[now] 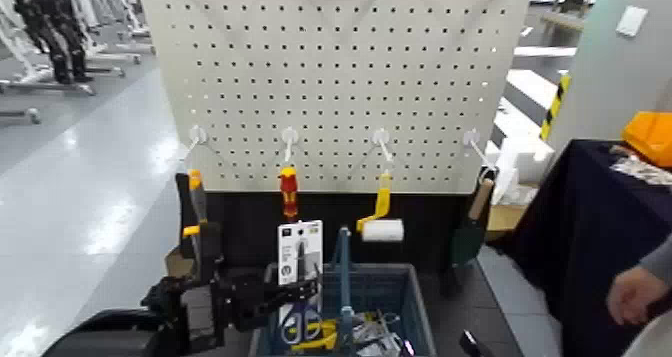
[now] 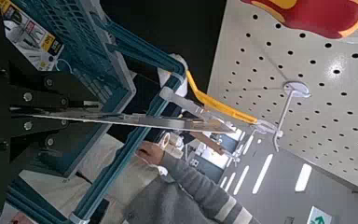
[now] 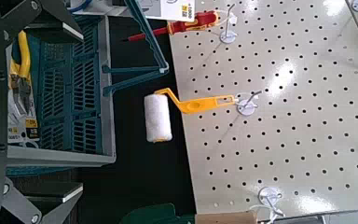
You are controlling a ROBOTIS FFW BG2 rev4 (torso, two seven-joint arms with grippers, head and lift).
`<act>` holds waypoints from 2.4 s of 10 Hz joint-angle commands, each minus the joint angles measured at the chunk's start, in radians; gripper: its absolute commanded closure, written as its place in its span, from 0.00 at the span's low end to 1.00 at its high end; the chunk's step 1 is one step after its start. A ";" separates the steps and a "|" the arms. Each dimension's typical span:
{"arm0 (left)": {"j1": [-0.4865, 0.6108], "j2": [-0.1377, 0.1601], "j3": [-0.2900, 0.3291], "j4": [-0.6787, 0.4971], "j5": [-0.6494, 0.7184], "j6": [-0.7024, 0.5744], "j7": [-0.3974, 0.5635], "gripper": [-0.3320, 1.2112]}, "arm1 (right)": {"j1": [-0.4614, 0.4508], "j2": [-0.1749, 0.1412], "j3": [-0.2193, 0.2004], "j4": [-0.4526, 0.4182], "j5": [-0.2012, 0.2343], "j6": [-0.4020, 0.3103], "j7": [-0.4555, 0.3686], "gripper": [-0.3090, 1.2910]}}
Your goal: Put the blue scissors into the crate.
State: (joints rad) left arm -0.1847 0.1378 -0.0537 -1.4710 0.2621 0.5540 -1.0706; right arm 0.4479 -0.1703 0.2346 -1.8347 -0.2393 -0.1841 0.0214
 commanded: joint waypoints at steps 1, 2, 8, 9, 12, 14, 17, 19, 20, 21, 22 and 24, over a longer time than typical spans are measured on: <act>-0.001 0.000 -0.001 0.029 -0.020 0.000 -0.006 0.96 | 0.000 0.000 0.000 0.000 0.000 0.000 0.000 0.30; -0.002 -0.001 -0.003 0.037 -0.026 -0.002 -0.008 0.96 | 0.000 0.000 0.000 0.000 0.000 0.000 0.002 0.30; -0.012 0.000 -0.003 0.046 -0.050 -0.003 -0.006 0.34 | -0.002 0.000 0.002 0.000 -0.002 0.000 0.003 0.30; -0.013 0.000 -0.005 0.043 -0.050 -0.003 -0.006 0.16 | -0.002 0.000 0.000 0.000 -0.002 0.000 0.003 0.30; -0.018 0.002 -0.003 0.031 -0.049 -0.013 -0.002 0.18 | -0.002 -0.002 -0.001 -0.003 -0.002 0.000 0.005 0.30; -0.018 0.002 0.002 0.023 -0.049 -0.019 0.000 0.18 | 0.000 -0.002 0.000 -0.003 -0.003 0.000 0.003 0.30; -0.016 0.002 0.014 -0.028 -0.037 -0.028 0.018 0.18 | 0.000 -0.002 -0.001 -0.003 -0.003 0.000 0.003 0.30; -0.018 0.005 0.020 -0.111 -0.021 -0.040 0.063 0.18 | 0.003 0.000 -0.003 -0.005 -0.002 0.000 0.002 0.30; -0.015 0.008 0.022 -0.164 -0.020 -0.051 0.093 0.18 | 0.005 0.000 -0.006 -0.008 0.000 0.000 0.002 0.30; -0.004 0.009 0.025 -0.207 -0.020 -0.065 0.130 0.18 | 0.006 0.000 -0.008 -0.009 0.002 0.000 0.000 0.30; 0.019 0.009 0.026 -0.250 -0.034 -0.109 0.190 0.18 | 0.008 0.002 -0.009 -0.011 0.005 0.000 -0.001 0.30; 0.114 -0.006 0.046 -0.330 -0.027 -0.203 0.360 0.18 | 0.012 0.006 -0.012 -0.020 0.014 0.005 -0.020 0.30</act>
State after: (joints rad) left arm -0.0998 0.1356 -0.0135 -1.7806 0.2272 0.3803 -0.7156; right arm 0.4595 -0.1663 0.2221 -1.8519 -0.2292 -0.1823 0.0025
